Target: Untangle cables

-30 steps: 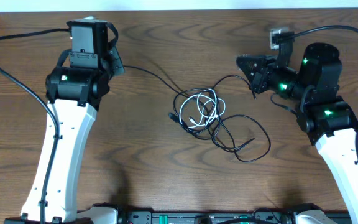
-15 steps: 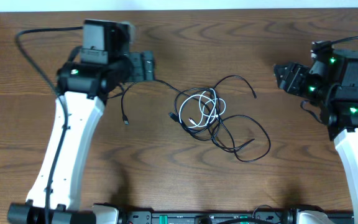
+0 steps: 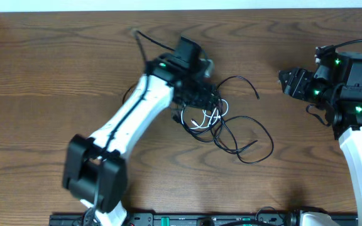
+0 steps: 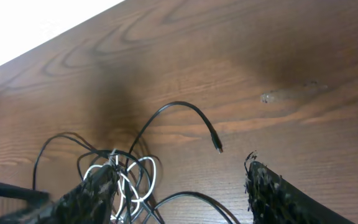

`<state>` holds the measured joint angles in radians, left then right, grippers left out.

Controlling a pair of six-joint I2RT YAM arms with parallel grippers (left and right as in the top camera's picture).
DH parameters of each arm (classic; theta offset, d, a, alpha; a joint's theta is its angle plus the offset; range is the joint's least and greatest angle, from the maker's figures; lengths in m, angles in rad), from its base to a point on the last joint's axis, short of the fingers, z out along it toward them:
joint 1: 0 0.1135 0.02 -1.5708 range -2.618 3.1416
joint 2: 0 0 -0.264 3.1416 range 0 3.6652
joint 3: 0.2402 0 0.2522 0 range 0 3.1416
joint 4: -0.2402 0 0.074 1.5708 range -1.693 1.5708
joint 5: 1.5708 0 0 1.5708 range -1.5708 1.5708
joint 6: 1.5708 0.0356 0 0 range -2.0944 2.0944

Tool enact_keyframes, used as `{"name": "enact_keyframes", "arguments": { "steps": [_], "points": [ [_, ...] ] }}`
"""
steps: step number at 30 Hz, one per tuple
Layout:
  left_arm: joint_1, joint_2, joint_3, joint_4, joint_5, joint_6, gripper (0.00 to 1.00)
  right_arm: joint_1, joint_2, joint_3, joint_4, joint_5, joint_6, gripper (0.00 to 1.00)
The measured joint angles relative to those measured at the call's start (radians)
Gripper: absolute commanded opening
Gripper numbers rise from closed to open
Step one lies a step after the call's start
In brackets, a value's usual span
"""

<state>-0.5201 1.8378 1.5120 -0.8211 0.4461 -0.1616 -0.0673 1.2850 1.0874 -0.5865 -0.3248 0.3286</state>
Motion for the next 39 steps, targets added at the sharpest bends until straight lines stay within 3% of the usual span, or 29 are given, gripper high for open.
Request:
{"name": "enact_keyframes", "arguments": {
  "steps": [6, 9, 11, 14, 23, 33, 39],
  "points": [
    [-0.045, 0.13, 0.0, 0.071, 0.005, -0.045, 0.75, 0.0, 0.014, 0.0, -0.021, 0.0, -0.002, 0.64],
    [-0.045, 0.193, 0.0, 0.119, 0.005, -0.076, 0.65, 0.0, 0.015, 0.0, -0.026, 0.0, -0.005, 0.65],
    [-0.044, 0.229, 0.0, 0.148, 0.01, -0.098, 0.47, 0.0, 0.016, 0.0, -0.031, 0.0, -0.011, 0.66],
    [-0.045, 0.264, 0.0, 0.177, 0.051, -0.123, 0.08, 0.0, 0.016, 0.0, -0.041, 0.0, -0.02, 0.66],
    [0.004, 0.217, 0.0, 0.193, 0.147, -0.134, 0.07, 0.0, 0.016, 0.0, -0.048, 0.0, -0.03, 0.67],
    [0.126, -0.249, 0.056, 0.216, 0.158, -0.134, 0.08, 0.007, 0.064, 0.0, -0.013, -0.07, -0.033, 0.68],
    [0.118, -0.346, 0.065, 0.201, 0.169, -0.134, 0.07, 0.053, 0.126, 0.0, 0.067, -0.172, -0.042, 0.69]
  ]
}}
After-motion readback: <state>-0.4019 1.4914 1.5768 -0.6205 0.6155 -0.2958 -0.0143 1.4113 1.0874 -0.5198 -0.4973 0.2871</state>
